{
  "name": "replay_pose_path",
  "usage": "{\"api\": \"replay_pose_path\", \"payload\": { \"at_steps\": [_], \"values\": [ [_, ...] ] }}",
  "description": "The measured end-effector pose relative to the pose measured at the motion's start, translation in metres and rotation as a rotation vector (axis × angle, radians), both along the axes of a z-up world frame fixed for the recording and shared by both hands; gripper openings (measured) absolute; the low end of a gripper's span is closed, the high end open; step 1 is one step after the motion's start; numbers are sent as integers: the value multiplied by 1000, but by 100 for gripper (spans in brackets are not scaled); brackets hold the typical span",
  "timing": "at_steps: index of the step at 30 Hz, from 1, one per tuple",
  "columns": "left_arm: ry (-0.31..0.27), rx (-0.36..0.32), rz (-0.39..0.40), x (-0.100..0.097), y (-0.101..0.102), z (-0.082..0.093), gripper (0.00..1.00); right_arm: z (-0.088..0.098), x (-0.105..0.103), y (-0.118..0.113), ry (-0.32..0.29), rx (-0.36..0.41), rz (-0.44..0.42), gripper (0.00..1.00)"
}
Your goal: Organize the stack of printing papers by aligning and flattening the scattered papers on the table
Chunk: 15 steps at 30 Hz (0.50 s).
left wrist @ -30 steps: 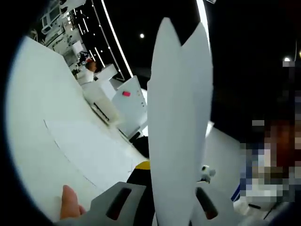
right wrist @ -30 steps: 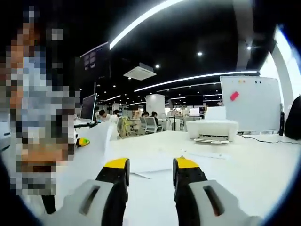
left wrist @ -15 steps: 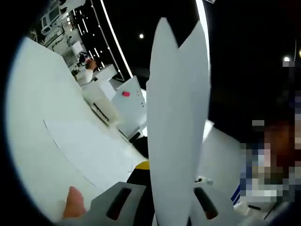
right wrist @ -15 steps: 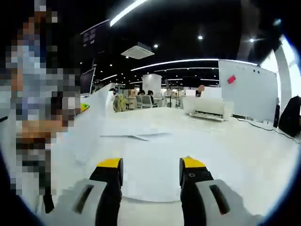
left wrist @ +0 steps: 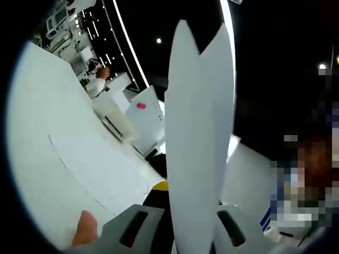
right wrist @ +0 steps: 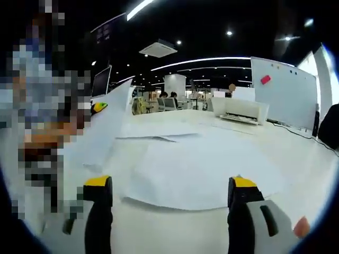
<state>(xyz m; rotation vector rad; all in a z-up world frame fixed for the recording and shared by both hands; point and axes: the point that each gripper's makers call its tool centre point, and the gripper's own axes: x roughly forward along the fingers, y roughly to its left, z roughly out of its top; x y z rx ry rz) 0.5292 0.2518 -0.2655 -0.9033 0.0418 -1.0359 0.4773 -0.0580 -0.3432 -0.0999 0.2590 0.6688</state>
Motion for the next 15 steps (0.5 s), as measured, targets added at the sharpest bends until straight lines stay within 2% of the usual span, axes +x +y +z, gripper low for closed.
{"api": "replay_pose_path", "payload": {
  "at_steps": [8, 15],
  "values": [
    [-1, 2, 0, 1, 2, 0, 6, -22, 3, 0, 58, -30, 30, 90],
    [-2, 2, 1, 1, 2, 0, 6, -30, 4, 1, 83, -53, 44, 89]
  ]
}}
